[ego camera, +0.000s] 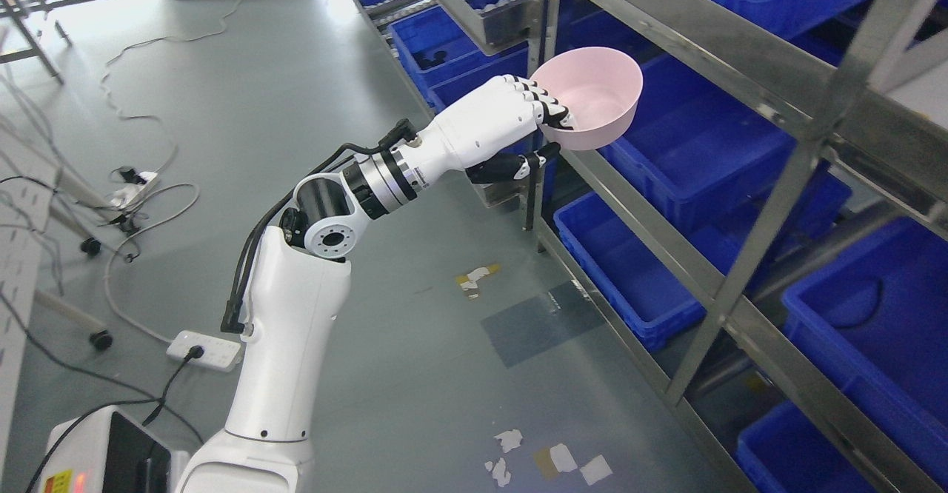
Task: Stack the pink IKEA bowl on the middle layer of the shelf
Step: 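Hold the pink bowl up in the left hand while turning toward the other shelf, then move the pink bowl over the pink bowl on the white tray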
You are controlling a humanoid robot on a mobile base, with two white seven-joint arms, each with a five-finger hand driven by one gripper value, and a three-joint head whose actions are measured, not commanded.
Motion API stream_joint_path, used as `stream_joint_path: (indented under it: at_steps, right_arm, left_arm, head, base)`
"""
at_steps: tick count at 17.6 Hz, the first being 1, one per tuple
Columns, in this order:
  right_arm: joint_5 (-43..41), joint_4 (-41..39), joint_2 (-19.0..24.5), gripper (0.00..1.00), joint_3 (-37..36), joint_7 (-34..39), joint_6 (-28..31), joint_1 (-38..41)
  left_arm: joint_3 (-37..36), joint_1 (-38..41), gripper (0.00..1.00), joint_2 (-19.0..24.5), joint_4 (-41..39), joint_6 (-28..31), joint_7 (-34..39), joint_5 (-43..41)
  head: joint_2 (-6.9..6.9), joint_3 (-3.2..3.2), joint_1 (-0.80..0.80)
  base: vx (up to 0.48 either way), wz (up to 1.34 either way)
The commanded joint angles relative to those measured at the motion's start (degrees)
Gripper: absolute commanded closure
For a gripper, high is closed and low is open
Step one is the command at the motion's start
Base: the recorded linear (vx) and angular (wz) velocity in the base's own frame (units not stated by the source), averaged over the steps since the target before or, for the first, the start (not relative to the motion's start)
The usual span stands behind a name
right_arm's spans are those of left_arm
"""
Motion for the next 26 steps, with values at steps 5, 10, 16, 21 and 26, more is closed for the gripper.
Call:
stream_joint_path:
  at_steps: [5, 10, 16, 21, 26]
  right_arm:
    - [0.00, -1.00, -1.00, 0.00, 0.00, -0.07, -0.01, 1.21]
    - [0.00, -1.00, -1.00, 0.00, 0.00, -0.07, -0.01, 1.21]
    - [0.00, -1.00, -1.00, 0.00, 0.00, -0.07, -0.01, 1.21]
    - [0.00, -1.00, -1.00, 0.00, 0.00, -0.07, -0.01, 1.21]
    - [0.00, -1.00, -1.00, 0.00, 0.00, -0.07, -0.01, 1.21]
  left_arm:
    - [-0.96, -6.99, 0.98, 1.00, 0.47, 0.05, -0.60, 2.25]
    - [2.12, -13.93, 0.98, 1.00, 5.83, 0.21, -1.31, -1.26]
    - [2.12, -19.82, 0.98, 1.00, 10.14, 5.93, -1.31, -4.95]
    - [1.51, -23.35, 0.97, 1.00, 14.80, 9.01, -1.48, -7.41]
    - [1.33, -19.75, 0.97, 1.00, 14.72, 10.06, -4.82, -10.05]
  head:
    - [0.00, 0.00, 0.00]
    - [0.00, 0.00, 0.00]
    - [0.00, 0.00, 0.00]
    - [0.00, 0.00, 0.00]
    - [0.00, 0.00, 0.00]
  base:
    - [-0.031, -0.78]
    - [-0.018, -0.72]
    - [-0.003, -0.69]
    - [-0.001, -0.59]
    - [0.012, -0.50]
